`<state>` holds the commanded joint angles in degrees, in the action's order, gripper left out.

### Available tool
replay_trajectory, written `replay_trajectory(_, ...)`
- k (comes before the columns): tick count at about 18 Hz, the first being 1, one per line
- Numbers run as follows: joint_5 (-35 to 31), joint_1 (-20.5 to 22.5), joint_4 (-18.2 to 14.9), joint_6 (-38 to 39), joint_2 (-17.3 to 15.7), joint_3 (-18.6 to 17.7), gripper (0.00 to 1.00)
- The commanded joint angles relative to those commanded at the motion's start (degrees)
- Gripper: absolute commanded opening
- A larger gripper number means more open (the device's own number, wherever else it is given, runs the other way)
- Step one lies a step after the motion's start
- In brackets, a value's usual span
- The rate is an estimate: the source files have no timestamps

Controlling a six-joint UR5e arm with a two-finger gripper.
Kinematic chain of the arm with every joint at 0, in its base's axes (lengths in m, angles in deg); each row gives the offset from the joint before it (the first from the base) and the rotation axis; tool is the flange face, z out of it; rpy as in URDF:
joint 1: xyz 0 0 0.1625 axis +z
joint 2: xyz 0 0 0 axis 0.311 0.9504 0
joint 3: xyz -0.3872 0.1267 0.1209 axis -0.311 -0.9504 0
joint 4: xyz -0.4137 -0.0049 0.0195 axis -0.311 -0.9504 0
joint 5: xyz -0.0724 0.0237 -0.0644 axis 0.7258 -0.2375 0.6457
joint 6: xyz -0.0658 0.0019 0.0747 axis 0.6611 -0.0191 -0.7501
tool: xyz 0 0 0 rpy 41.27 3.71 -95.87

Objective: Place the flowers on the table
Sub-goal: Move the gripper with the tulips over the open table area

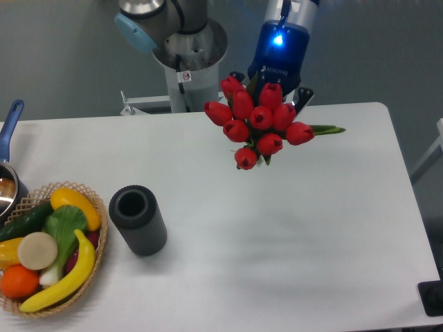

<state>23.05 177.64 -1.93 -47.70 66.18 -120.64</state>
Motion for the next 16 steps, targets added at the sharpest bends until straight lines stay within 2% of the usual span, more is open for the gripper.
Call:
replay_trajectory(4,-7.5,-1.1,-1.4,0.0,0.5,0.4,0.41)
replay_trajectory(8,-16.6,-1.2,-1.5,-0.5,1.3,-1.1,0.41)
replay_trajectory(16,-25.1,-3.8,-6.4,-0.4,4.6,-1.1,0.41)
